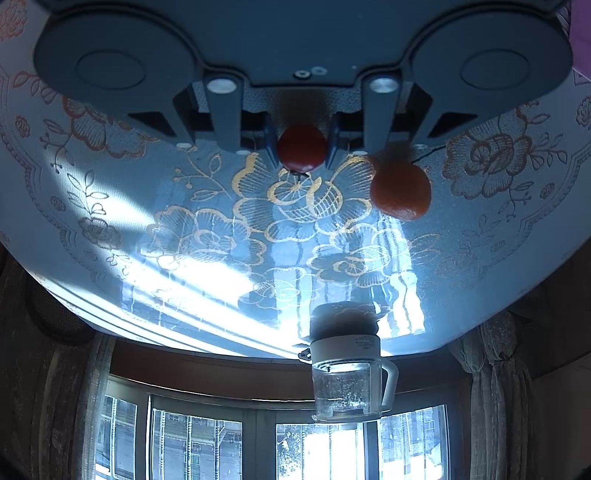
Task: Organize fruits
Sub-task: 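Close the right gripper on a red tomato, then carry the red tomato into the tray and open the right gripper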
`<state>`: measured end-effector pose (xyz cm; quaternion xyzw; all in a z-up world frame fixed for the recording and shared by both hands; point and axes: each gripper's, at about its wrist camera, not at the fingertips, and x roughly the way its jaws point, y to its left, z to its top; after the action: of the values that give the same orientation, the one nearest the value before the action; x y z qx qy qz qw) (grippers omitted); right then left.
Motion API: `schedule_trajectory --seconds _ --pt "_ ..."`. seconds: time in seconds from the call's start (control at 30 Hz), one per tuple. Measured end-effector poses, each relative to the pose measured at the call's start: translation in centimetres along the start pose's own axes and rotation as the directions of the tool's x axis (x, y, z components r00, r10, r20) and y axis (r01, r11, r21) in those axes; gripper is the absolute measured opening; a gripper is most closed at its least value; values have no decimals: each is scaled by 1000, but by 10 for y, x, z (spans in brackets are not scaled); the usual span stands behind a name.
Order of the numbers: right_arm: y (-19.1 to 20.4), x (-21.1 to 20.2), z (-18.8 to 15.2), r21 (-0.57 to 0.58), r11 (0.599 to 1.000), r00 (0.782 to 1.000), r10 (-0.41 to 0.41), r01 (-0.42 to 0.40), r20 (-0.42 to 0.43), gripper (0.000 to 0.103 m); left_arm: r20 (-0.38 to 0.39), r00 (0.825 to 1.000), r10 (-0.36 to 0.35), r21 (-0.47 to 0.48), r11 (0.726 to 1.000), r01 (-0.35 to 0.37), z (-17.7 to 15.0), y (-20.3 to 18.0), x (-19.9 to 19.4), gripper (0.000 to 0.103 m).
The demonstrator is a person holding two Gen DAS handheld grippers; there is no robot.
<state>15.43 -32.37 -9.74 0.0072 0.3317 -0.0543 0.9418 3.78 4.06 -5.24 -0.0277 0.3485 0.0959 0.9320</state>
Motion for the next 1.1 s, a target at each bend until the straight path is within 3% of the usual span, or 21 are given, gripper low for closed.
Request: schedule_trajectory --seconds 0.23,0.43,0.57,0.7,0.83,0.97,1.1 --pt "3 -21 3 21 999 999 41 -41 30 26 3 1000 10 -17 1000 -10 1 6 -1 34" --pt "29 -64 0 24 980 980 196 -196 31 26 8 1000 23 -37 999 -23 3 14 -3 34" --pt "68 -93 -9 -27 943 943 332 -332 -4 27 7 999 38 -57 998 -38 4 20 -5 34" --pt "120 -112 -19 -82 875 878 473 -478 -66 27 8 999 45 -70 997 -45 4 27 -8 34" --pt "168 -118 -28 -145 810 822 554 -569 -132 28 8 999 47 -72 996 -47 2 32 -11 34" --pt "205 -117 -37 -203 772 798 577 -603 -176 29 5 999 48 -77 996 -47 -1 38 -13 34" --pt "218 -117 -43 -231 768 802 570 -598 -180 30 4 998 56 -86 995 -55 -5 45 -14 34"
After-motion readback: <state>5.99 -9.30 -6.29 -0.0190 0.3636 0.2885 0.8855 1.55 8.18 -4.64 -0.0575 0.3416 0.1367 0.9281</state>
